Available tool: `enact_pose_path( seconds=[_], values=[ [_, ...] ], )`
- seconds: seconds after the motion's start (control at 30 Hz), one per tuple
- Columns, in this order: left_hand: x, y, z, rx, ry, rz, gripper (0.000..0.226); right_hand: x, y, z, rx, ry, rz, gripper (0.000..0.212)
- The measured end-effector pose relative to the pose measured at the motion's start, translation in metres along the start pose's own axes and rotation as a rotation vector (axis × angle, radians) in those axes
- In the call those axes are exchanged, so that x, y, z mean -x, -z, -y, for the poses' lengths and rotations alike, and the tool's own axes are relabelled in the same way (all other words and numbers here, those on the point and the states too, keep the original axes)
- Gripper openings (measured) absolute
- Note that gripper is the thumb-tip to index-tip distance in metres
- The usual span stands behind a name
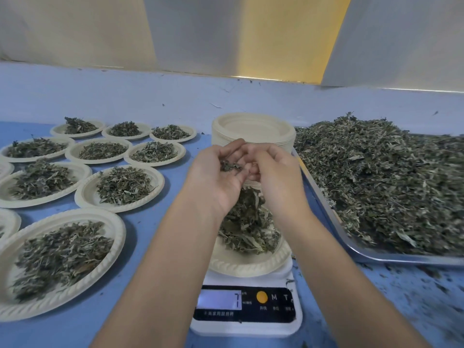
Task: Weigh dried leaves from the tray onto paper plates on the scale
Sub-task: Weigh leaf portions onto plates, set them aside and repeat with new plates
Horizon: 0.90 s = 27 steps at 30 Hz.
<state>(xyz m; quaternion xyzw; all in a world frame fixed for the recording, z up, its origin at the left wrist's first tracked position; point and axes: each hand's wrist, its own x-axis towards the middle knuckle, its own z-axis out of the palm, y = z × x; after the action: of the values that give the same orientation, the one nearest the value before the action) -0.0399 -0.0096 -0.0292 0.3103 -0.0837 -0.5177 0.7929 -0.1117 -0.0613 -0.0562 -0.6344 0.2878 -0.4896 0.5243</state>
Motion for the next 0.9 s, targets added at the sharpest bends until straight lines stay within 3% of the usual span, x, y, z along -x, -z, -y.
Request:
enact_pose_path(
  seconds=[0.1,0.2,0.33,0.4,0.57,0.67,0.9],
  values=[
    [0.001,-0.017,0.019,0.035,-0.024,0.011,0.032,0.0,0.002,0.006,-0.38,-0.172,-0.187,0.016],
    [-0.002,-0.04,0.043,0.036,0.01,0.02,0.038,-0.005,0.016,0.012,-0.566,-0.249,-0.291,0.013],
    [-0.013,-0.068,0.078,0.01,0.103,0.054,0.035,-0.017,0.056,0.011,-0.575,-0.277,-0.383,0.02],
    [-0.019,-0.077,0.096,-0.047,0.182,0.064,0.019,-0.023,0.081,0.004,-0.582,-0.308,-0.457,0.021],
    [-0.029,-0.089,0.126,-0.27,0.345,0.052,0.052,-0.031,0.132,-0.018,-0.425,-0.384,-0.562,0.023],
    [-0.025,-0.094,0.131,-0.417,0.429,0.145,0.061,-0.033,0.144,-0.024,-0.374,-0.429,-0.559,0.022],
    [-0.02,-0.094,0.132,-0.312,0.412,0.145,0.065,-0.029,0.137,-0.021,-0.492,-0.425,-0.515,0.025]
  ],
)
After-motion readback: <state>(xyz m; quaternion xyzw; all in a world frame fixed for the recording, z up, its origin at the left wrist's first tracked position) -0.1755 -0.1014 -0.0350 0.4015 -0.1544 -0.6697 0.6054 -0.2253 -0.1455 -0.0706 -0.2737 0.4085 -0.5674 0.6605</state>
